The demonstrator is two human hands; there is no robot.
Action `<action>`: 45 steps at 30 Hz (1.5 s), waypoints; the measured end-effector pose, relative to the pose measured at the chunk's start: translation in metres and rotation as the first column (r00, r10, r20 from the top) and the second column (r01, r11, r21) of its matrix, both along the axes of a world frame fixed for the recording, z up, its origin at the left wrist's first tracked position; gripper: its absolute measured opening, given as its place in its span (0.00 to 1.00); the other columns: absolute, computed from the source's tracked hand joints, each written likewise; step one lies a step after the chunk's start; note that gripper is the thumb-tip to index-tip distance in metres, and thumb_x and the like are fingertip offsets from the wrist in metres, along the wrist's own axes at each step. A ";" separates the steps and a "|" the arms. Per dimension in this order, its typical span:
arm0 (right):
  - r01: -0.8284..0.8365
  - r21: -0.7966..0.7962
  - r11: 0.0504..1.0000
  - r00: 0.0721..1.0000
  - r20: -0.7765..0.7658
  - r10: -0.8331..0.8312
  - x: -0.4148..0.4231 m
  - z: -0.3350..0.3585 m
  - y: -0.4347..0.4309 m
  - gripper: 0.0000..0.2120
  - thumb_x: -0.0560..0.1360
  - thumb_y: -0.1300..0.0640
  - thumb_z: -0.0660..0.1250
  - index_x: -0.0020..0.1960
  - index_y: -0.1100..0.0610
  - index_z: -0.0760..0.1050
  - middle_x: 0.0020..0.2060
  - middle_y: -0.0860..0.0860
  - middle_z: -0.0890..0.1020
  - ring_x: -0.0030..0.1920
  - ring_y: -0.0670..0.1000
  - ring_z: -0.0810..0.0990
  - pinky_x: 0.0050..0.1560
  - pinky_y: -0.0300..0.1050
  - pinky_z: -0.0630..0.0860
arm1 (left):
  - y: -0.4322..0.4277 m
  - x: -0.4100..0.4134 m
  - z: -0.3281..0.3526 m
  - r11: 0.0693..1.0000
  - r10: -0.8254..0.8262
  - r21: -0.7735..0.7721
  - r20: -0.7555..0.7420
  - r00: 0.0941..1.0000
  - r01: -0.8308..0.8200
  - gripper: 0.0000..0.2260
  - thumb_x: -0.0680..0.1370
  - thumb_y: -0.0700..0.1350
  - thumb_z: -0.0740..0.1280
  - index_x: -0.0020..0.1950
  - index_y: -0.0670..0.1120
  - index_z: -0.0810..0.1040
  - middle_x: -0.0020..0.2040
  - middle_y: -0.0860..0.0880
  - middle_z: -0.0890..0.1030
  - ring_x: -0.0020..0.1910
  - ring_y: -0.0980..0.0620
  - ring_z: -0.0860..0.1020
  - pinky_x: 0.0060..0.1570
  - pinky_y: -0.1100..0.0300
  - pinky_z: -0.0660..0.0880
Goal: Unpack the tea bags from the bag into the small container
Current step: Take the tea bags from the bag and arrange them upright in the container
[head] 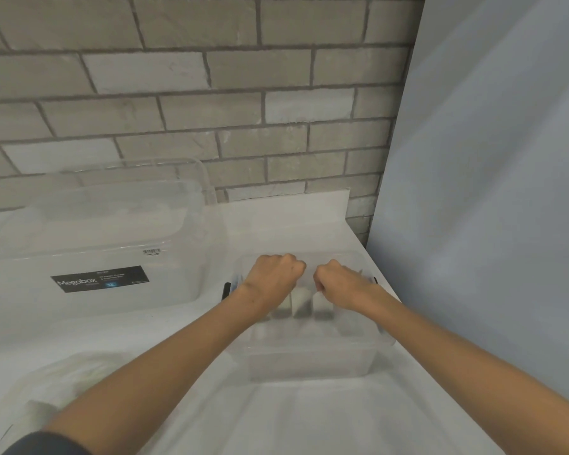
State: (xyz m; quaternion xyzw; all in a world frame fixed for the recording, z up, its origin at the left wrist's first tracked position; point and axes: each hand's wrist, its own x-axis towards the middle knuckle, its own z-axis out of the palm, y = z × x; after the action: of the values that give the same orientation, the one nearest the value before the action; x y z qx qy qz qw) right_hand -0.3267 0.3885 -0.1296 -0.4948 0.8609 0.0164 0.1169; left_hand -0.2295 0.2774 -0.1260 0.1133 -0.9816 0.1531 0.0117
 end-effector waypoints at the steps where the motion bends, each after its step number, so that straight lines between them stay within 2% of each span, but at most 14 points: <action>1: 0.001 -0.008 1.000 1.000 -0.007 -0.001 0.000 0.000 -0.001 0.12 0.78 0.69 0.54 0.58 0.62 0.72 0.58 0.60 0.71 0.54 0.62 0.76 0.42 0.47 0.66 | -0.001 0.001 0.002 1.000 0.002 0.004 -0.011 1.000 -0.002 0.03 0.79 0.38 0.59 0.49 0.45 0.70 0.51 0.46 0.77 0.47 0.45 0.79 0.37 0.57 0.64; 6: 0.005 -0.013 1.000 0.998 -0.067 -0.006 0.005 0.001 -0.003 0.13 0.78 0.70 0.55 0.61 0.64 0.71 0.59 0.61 0.71 0.57 0.61 0.76 0.43 0.45 0.66 | -0.004 0.005 0.004 1.000 0.003 0.016 -0.050 0.999 -0.002 0.03 0.80 0.38 0.59 0.50 0.43 0.72 0.51 0.45 0.77 0.45 0.45 0.78 0.36 0.56 0.64; 9: -0.001 0.000 1.000 0.993 -0.121 0.001 0.007 0.002 -0.005 0.14 0.76 0.72 0.58 0.60 0.64 0.71 0.58 0.61 0.72 0.57 0.61 0.77 0.44 0.45 0.66 | -0.006 0.006 0.003 1.000 0.002 0.010 -0.045 0.999 -0.001 0.02 0.79 0.38 0.60 0.48 0.45 0.71 0.50 0.46 0.78 0.43 0.45 0.78 0.36 0.56 0.64; 14: -0.036 0.051 0.998 0.968 -0.247 0.048 0.007 0.004 -0.009 0.15 0.74 0.73 0.62 0.58 0.63 0.73 0.57 0.59 0.77 0.57 0.60 0.79 0.44 0.45 0.69 | -0.007 0.010 0.002 1.000 0.014 -0.005 -0.050 0.999 -0.014 0.08 0.78 0.40 0.60 0.54 0.45 0.76 0.50 0.47 0.80 0.45 0.45 0.80 0.36 0.57 0.63; 19: -0.076 0.079 0.994 0.949 -0.300 0.096 0.006 0.003 -0.009 0.15 0.74 0.72 0.62 0.59 0.62 0.73 0.58 0.59 0.77 0.58 0.59 0.78 0.49 0.47 0.72 | -0.005 0.015 0.006 1.000 0.020 0.010 -0.046 0.999 -0.020 0.08 0.79 0.42 0.60 0.54 0.45 0.76 0.50 0.47 0.81 0.45 0.45 0.80 0.37 0.57 0.64; 23: -0.063 0.102 0.993 0.941 -0.324 0.093 0.007 0.005 -0.011 0.12 0.77 0.66 0.63 0.59 0.62 0.74 0.57 0.58 0.78 0.57 0.60 0.79 0.46 0.46 0.70 | -0.005 0.022 0.011 0.999 0.027 0.021 -0.067 0.997 -0.026 0.09 0.79 0.45 0.60 0.54 0.45 0.77 0.49 0.47 0.81 0.44 0.44 0.79 0.37 0.57 0.64; 27: -0.021 0.069 0.997 0.953 -0.301 0.041 0.007 0.010 -0.012 0.14 0.79 0.54 0.63 0.61 0.62 0.74 0.58 0.59 0.77 0.58 0.60 0.78 0.48 0.47 0.70 | -0.007 0.030 0.017 0.997 0.038 0.070 -0.130 0.991 -0.029 0.11 0.80 0.50 0.59 0.55 0.47 0.78 0.48 0.48 0.82 0.45 0.45 0.80 0.39 0.59 0.65; 30: -0.002 0.009 1.000 0.954 -0.299 0.005 0.013 0.021 -0.010 0.15 0.80 0.54 0.61 0.62 0.62 0.72 0.59 0.59 0.75 0.59 0.61 0.77 0.51 0.48 0.72 | -0.011 0.040 0.024 0.987 0.048 0.157 -0.181 0.982 -0.019 0.11 0.80 0.52 0.59 0.53 0.49 0.78 0.48 0.50 0.82 0.46 0.45 0.80 0.39 0.58 0.66; 35: -0.006 -0.163 0.987 0.968 -0.248 -0.035 0.040 0.061 -0.013 0.11 0.79 0.53 0.61 0.56 0.57 0.77 0.54 0.58 0.77 0.53 0.62 0.78 0.44 0.46 0.68 | -0.017 0.080 0.050 0.941 0.117 0.336 -0.236 0.965 -0.032 0.09 0.79 0.53 0.61 0.52 0.54 0.79 0.47 0.55 0.83 0.48 0.49 0.79 0.41 0.57 0.68; 40: -0.083 -0.306 0.948 0.993 -0.107 0.052 0.099 0.093 -0.026 0.11 0.79 0.49 0.61 0.52 0.53 0.80 0.48 0.53 0.81 0.48 0.57 0.78 0.42 0.45 0.66 | -0.041 0.157 0.067 0.874 0.267 0.471 -0.262 0.927 -0.119 0.07 0.78 0.55 0.63 0.50 0.58 0.80 0.42 0.59 0.79 0.44 0.55 0.76 0.41 0.58 0.67; 45: -0.199 -0.320 0.926 0.979 -0.024 0.202 0.169 0.095 -0.060 0.11 0.78 0.49 0.62 0.51 0.52 0.80 0.48 0.52 0.81 0.49 0.56 0.79 0.42 0.46 0.69 | -0.076 0.246 0.064 0.788 0.437 0.554 -0.198 0.877 -0.268 0.06 0.77 0.54 0.64 0.47 0.58 0.80 0.43 0.60 0.81 0.45 0.57 0.78 0.43 0.57 0.69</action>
State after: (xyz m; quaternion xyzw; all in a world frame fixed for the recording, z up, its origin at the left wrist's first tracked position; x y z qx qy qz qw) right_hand -0.1573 0.3287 -0.0342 -0.5928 0.7964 -0.1141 0.0366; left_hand 0.0161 0.2011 -0.0618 0.3189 -0.9320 -0.1331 0.1091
